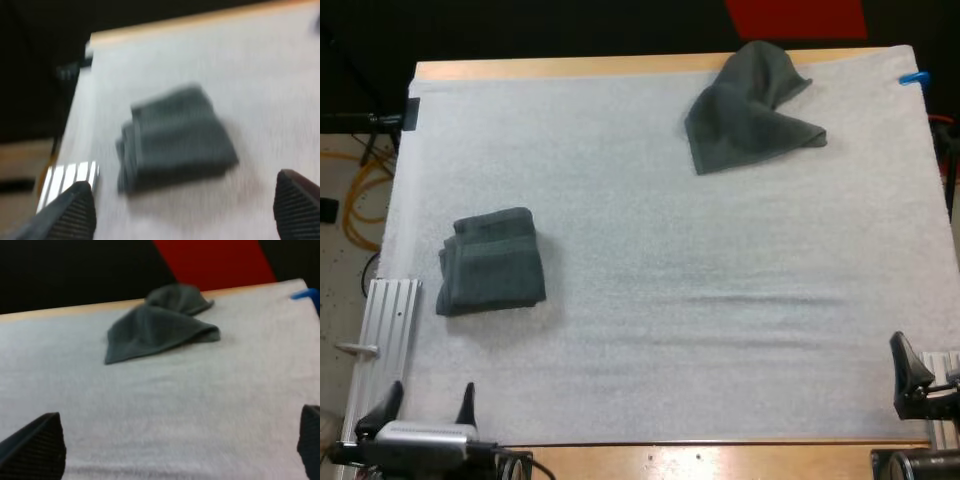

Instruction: Pick towel from pile fold and stack

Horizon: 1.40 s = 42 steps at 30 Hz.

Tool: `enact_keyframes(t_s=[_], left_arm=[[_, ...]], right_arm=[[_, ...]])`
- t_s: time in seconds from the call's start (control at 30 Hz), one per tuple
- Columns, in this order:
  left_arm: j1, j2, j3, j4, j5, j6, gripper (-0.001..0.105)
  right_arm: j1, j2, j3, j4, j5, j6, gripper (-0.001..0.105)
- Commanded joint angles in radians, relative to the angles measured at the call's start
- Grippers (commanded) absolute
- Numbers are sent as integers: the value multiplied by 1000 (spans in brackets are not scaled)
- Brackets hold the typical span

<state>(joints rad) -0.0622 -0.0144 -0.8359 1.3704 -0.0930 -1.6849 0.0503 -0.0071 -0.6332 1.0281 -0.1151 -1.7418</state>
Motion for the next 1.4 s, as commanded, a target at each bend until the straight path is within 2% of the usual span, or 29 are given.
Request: enact_keyframes(t_s=[0.0, 0.13, 0.33, 0.5, 0.6, 0.67, 1.37], left_arm=[[3, -142, -2, 42, -14, 5, 71], [4, -140, 8, 32, -16, 22, 71], [4, -139, 96, -158, 9, 22, 71], [4, -137, 240, -311, 93, 22, 71], [4, -137, 300, -330, 159, 22, 71], [4, -137, 317, -345, 178, 17, 71], [4, -137, 319, -351, 182, -1, 71]], right_arm=[[-1, -33, 4, -1, 6, 3, 91], [-1, -38, 12, -8, 6, -24, 91], [-1, -38, 34, -39, 6, -80, 91], [-1, -38, 101, -100, 6, -80, 91], [-1, -38, 133, -106, 6, -75, 91], [-1, -38, 149, -109, 6, -75, 91], [-1, -38, 142, -66, 5, -64, 91]])
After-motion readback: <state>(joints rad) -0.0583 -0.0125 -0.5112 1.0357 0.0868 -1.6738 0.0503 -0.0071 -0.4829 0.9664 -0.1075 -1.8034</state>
